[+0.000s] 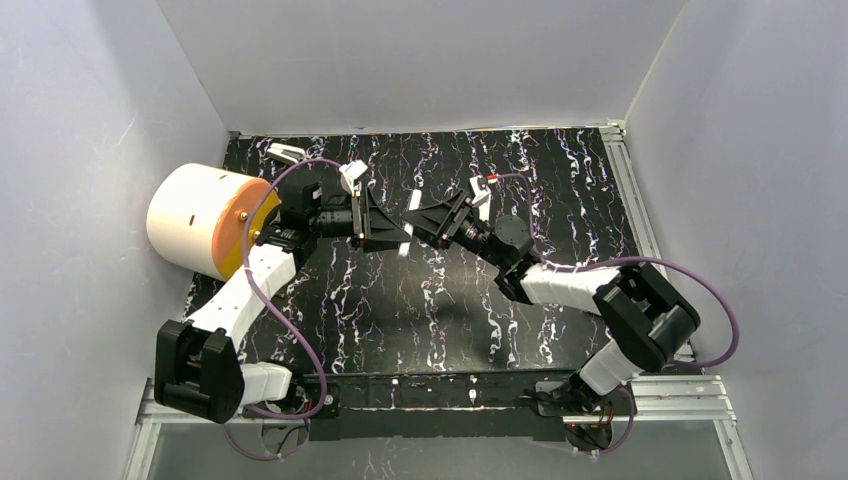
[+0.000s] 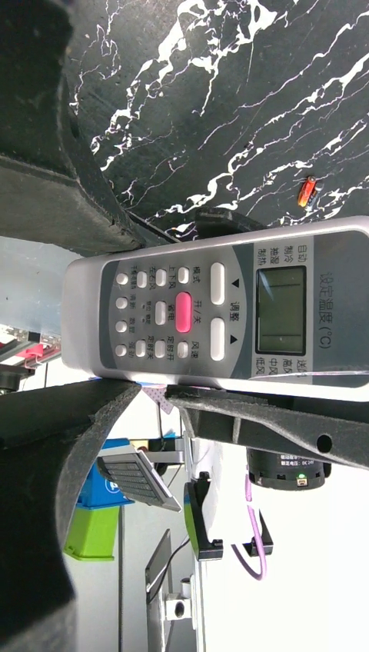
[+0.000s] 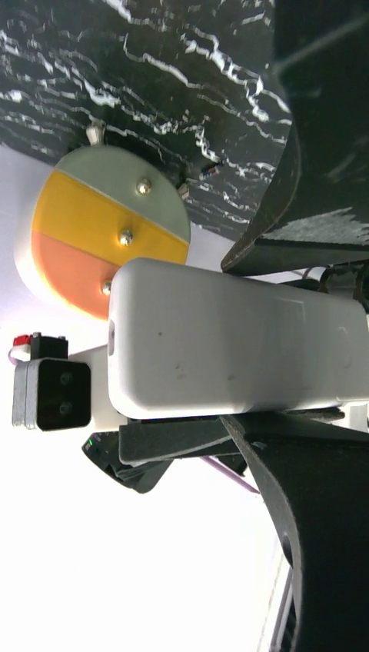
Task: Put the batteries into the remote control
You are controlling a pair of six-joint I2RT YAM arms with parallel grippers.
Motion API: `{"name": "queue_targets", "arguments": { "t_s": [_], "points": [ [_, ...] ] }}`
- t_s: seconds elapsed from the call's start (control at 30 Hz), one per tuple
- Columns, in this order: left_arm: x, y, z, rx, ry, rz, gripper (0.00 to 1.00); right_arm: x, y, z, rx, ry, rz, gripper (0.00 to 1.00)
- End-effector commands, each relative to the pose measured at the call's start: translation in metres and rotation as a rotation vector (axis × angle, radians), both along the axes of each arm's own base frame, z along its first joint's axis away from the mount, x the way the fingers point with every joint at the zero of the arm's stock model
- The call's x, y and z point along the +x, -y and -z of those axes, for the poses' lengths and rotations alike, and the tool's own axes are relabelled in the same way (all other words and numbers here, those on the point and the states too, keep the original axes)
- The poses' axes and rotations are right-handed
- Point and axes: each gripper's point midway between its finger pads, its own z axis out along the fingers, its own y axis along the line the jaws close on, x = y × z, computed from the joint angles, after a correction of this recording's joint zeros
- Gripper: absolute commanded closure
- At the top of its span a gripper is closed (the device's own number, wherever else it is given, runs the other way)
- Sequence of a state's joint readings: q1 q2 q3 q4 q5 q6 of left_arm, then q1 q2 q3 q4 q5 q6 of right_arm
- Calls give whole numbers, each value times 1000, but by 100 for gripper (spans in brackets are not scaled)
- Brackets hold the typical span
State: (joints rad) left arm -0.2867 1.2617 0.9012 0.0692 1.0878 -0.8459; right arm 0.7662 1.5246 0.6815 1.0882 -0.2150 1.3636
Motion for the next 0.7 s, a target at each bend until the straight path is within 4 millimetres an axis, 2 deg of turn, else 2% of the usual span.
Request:
{"name": "queue_targets", "arguments": {
  "t_s": [0.0, 0.13, 0.2, 0.23, 0.3, 0.37, 0.43, 0.53, 0.67],
  "points": [
    [-15, 2, -39, -61, 97, 66, 68, -9, -5, -53, 158, 119, -63, 34],
    [-13, 1, -42, -59, 95, 44, 59, -11, -6, -59, 176, 147, -82, 54],
    [-8, 1, -42, -42, 103, 8, 45, -13, -6, -60, 159, 173, -77, 60],
    [-5, 0, -41, -27, 111, -12, 38, -13, -5, -59, 140, 188, -68, 61],
    [0, -2, -41, -2, 126, -48, 16, -13, -3, -57, 81, 234, -44, 62],
    [3, -4, -40, 24, 146, -78, 4, -14, -3, -54, -12, 290, -32, 62],
    [5, -9, -36, 69, 146, -110, 2, -11, -1, -40, -141, 317, -13, 62],
    [11, -21, -33, 120, 136, -167, 2, -17, 6, -22, -262, 354, -24, 62],
    [21, -37, -39, 101, 81, -239, 1, -20, 16, 6, -471, 448, -47, 61]
  ]
}}
